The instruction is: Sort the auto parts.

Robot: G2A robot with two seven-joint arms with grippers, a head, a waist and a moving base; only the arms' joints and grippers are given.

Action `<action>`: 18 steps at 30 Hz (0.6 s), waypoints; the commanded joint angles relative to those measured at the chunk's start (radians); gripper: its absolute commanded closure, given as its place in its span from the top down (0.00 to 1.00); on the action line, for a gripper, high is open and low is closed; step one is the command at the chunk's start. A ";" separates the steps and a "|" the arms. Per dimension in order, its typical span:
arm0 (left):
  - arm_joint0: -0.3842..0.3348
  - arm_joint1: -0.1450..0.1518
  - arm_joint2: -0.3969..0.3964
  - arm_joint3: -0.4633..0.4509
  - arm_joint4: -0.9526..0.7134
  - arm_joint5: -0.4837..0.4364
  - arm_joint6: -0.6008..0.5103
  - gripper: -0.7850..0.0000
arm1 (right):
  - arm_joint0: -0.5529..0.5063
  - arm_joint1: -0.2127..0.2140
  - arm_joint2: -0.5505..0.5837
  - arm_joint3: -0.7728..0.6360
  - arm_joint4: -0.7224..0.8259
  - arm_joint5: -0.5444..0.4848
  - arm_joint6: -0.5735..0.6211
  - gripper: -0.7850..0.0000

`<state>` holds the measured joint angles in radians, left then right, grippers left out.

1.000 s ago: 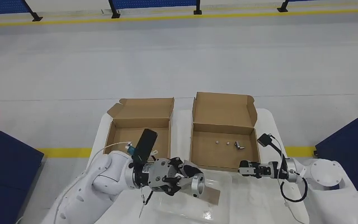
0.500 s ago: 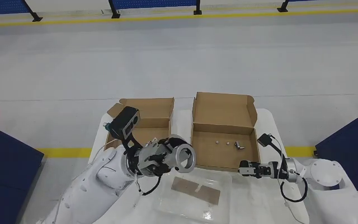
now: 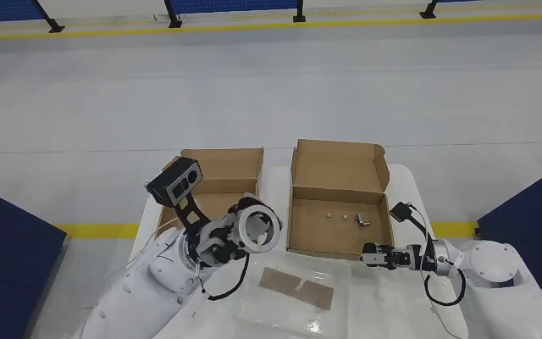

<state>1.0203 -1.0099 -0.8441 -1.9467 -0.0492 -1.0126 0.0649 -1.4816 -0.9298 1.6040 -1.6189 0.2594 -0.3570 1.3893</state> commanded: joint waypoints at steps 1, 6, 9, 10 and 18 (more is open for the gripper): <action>0.006 -0.003 -0.003 -0.009 -0.034 0.000 -0.009 0.00 | 0.000 0.000 0.000 0.000 0.000 0.000 0.000 1.00; 0.026 -0.008 -0.033 0.005 -0.036 0.000 -0.057 0.00 | 0.000 0.000 0.000 0.000 0.000 0.000 0.000 1.00; 0.039 -0.011 -0.055 0.023 -0.007 0.000 -0.078 0.00 | 0.000 0.000 0.000 0.000 0.000 0.000 0.000 1.00; 0.042 -0.012 -0.064 0.028 0.015 0.007 -0.087 0.00 | 0.000 0.000 0.000 0.000 0.000 0.000 0.000 1.00; 0.069 -0.030 -0.084 -0.010 0.053 0.054 -0.066 0.00 | 0.000 0.000 0.000 0.000 0.000 0.000 0.000 1.00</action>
<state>1.0876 -1.0367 -0.9297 -1.9548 0.0157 -0.9492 -0.0089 -1.4816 -0.9298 1.6040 -1.6189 0.2594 -0.3570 1.3893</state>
